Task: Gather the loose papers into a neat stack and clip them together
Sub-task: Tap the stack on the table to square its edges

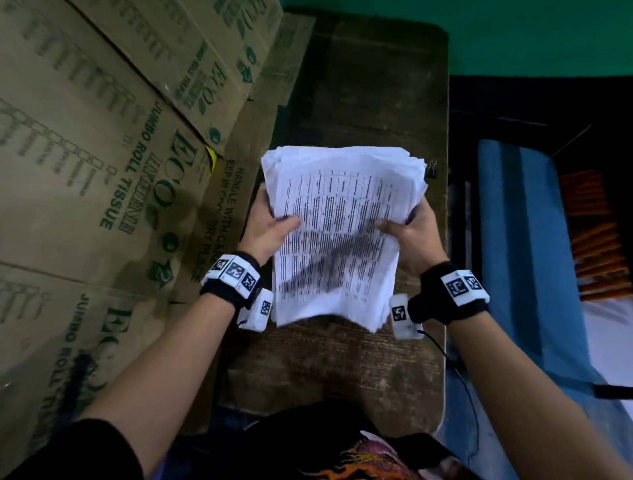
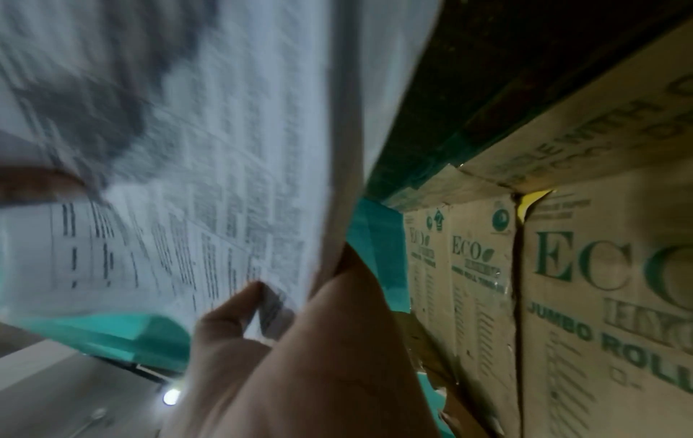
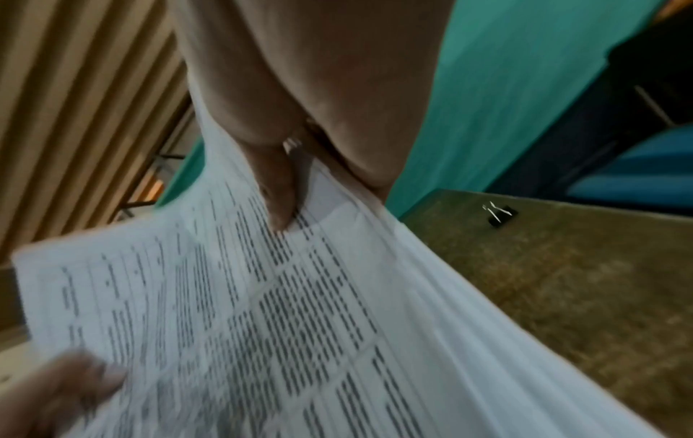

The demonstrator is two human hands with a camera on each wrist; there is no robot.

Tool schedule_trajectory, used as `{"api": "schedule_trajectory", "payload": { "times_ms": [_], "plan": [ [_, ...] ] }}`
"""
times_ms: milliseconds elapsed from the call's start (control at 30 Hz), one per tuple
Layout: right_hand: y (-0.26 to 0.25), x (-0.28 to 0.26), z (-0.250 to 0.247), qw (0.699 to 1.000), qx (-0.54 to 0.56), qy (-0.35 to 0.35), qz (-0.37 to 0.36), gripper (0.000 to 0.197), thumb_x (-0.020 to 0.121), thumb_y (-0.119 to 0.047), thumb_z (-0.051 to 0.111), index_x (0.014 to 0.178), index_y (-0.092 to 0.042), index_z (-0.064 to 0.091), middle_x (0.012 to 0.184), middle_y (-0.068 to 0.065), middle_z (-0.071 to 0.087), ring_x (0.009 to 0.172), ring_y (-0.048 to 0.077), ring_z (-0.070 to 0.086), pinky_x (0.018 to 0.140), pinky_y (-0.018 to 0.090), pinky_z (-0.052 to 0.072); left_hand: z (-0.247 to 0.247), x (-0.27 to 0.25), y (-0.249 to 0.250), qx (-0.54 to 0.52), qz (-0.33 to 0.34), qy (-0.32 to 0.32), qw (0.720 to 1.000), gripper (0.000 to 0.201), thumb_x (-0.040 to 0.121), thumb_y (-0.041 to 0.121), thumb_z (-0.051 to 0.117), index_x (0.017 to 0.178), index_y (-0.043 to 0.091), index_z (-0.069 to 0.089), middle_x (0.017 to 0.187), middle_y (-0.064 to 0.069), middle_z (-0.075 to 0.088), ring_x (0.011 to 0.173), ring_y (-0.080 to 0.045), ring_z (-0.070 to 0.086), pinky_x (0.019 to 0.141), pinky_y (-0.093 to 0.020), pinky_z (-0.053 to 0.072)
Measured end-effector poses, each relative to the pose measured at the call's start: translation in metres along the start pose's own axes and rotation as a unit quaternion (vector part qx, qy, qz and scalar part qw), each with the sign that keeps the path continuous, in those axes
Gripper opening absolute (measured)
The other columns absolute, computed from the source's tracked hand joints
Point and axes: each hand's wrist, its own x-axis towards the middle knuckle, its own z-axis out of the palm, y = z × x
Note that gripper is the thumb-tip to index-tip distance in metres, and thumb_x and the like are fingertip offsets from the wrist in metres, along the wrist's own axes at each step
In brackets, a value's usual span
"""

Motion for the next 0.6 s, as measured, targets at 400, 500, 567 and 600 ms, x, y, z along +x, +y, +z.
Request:
{"api": "schedule_trajectory", "payload": {
  "times_ms": [400,500,567,600],
  "plan": [
    [0.130,0.029,0.024,0.927,-0.272,-0.034,0.255,0.060,0.082,-0.015,0.075,0.129,-0.001,0.041,0.130,0.017,0.054,0.117,0.032,0.055,0.089,0.038,0.048,0.027,0.023,-0.121,0.027,-0.322,-0.080,0.943,0.059,0.083,-0.011,0.056,0.135,0.010,0.039,0.130,-0.013,0.057,0.119,-0.030,0.055,0.103,-0.050,0.043],
    [0.139,0.041,0.027,0.912,-0.253,-0.047,0.320,0.057,0.093,-0.024,0.063,0.134,0.001,0.032,0.137,0.019,0.047,0.121,0.033,0.051,0.083,0.035,0.043,0.031,0.034,-0.131,0.088,-0.334,-0.099,0.933,0.057,0.075,0.006,0.060,0.130,0.009,0.042,0.123,-0.013,0.060,0.106,-0.028,0.058,0.097,-0.042,0.047],
    [0.141,0.051,0.026,0.907,-0.238,-0.028,0.346,0.059,0.097,-0.033,0.054,0.137,0.002,0.031,0.140,0.020,0.045,0.123,0.034,0.050,0.089,0.037,0.043,0.029,0.042,-0.124,0.100,-0.330,-0.088,0.935,0.046,0.079,0.012,0.060,0.122,0.006,0.047,0.115,-0.012,0.061,0.097,-0.026,0.057,0.086,-0.035,0.046],
    [0.141,0.056,0.027,0.907,-0.237,-0.016,0.348,0.058,0.098,-0.034,0.051,0.138,0.002,0.030,0.140,0.021,0.045,0.122,0.035,0.050,0.091,0.039,0.043,0.028,0.047,-0.121,0.106,-0.331,-0.073,0.935,0.044,0.082,0.016,0.058,0.123,0.006,0.045,0.113,-0.012,0.059,0.095,-0.027,0.055,0.083,-0.035,0.043]
  ]
}}
